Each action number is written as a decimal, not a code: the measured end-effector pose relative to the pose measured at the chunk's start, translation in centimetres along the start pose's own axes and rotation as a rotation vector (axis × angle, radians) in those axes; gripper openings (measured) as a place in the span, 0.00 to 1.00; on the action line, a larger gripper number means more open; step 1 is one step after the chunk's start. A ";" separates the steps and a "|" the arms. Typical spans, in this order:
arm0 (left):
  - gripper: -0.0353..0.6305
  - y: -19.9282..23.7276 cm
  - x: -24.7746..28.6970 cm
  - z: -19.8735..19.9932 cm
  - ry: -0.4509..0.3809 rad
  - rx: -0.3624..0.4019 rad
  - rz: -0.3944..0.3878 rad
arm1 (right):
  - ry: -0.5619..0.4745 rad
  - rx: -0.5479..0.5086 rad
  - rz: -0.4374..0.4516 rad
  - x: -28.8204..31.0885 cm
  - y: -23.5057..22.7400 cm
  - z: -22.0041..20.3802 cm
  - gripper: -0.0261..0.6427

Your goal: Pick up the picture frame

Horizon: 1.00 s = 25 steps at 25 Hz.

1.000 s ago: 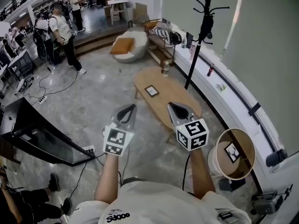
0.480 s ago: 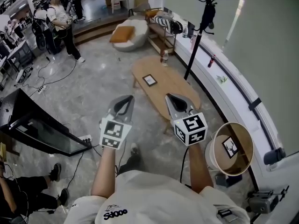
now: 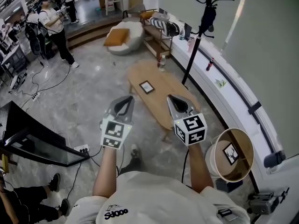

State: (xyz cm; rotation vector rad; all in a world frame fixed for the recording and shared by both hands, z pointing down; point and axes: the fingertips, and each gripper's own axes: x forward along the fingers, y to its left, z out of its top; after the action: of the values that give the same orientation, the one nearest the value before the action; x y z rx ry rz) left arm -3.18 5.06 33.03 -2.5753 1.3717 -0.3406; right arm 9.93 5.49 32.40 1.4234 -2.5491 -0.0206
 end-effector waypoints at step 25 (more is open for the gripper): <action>0.07 16.8 16.0 -5.7 0.062 -0.088 -0.010 | 0.073 0.030 0.005 22.0 -6.6 1.7 0.04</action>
State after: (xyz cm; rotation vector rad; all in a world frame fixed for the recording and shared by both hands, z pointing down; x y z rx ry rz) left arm -9.44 -17.85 35.40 -2.6641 1.4262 -0.3721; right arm 4.02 -16.67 34.02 1.4025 -2.5038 0.0687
